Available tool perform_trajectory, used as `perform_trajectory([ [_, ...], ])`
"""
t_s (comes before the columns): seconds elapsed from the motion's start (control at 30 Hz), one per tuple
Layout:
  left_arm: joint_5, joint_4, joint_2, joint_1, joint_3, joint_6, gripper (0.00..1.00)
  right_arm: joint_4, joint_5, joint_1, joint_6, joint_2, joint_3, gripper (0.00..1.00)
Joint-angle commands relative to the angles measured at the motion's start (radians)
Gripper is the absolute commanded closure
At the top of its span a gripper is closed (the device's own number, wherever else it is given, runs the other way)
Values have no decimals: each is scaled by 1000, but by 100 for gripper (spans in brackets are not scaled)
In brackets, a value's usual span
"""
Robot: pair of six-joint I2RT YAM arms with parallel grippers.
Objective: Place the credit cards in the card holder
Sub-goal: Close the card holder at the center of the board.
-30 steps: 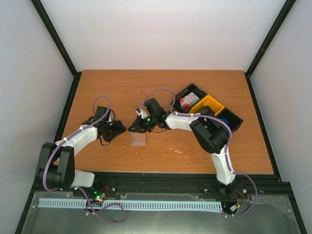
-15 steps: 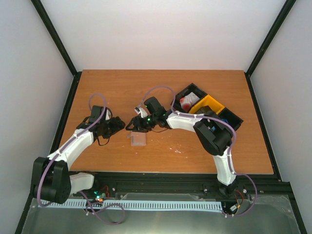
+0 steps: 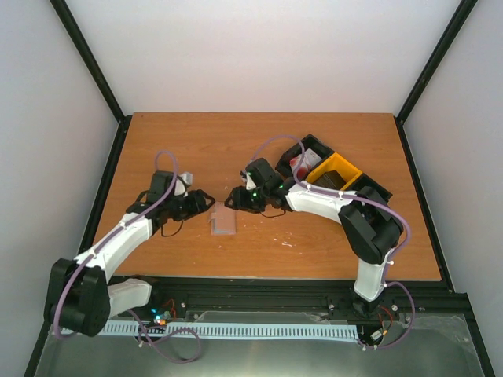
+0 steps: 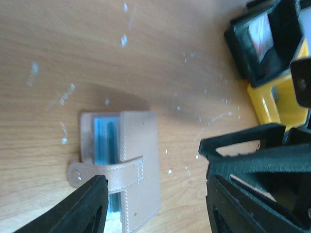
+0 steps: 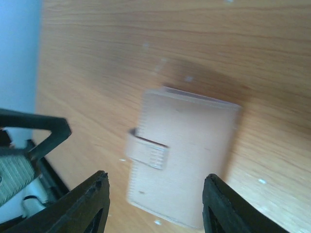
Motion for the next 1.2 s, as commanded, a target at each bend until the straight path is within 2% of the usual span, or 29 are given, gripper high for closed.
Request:
perform_trajectory([
  [0.0, -52, -18, 80, -92, 54, 38, 44, -166, 131, -2, -12, 12, -15, 48],
  [0.17, -149, -89, 162, -121, 73, 25, 48, -193, 82, 0, -27, 69, 14, 48],
  [0.33, -160, -121, 220, -121, 65, 26, 56, -190, 22, 1, -36, 131, 50, 49],
  [0.5, -162, -143, 286, -121, 76, 24, 56, -199, -7, 6, -39, 178, 83, 49],
  [0.77, -248, -183, 342, -121, 88, 6, 56, -213, -37, 6, -19, 210, 96, 50],
  [0.87, -227, -175, 363, -120, 85, 12, 59, -201, -60, 7, -20, 224, 99, 50],
  [1.0, -185, -146, 378, -121, 76, 29, 63, -143, -121, 10, -16, 239, 79, 50],
  [1.17, -159, -132, 396, -121, 75, 38, 67, 18, -217, 10, 16, 252, 25, 51],
])
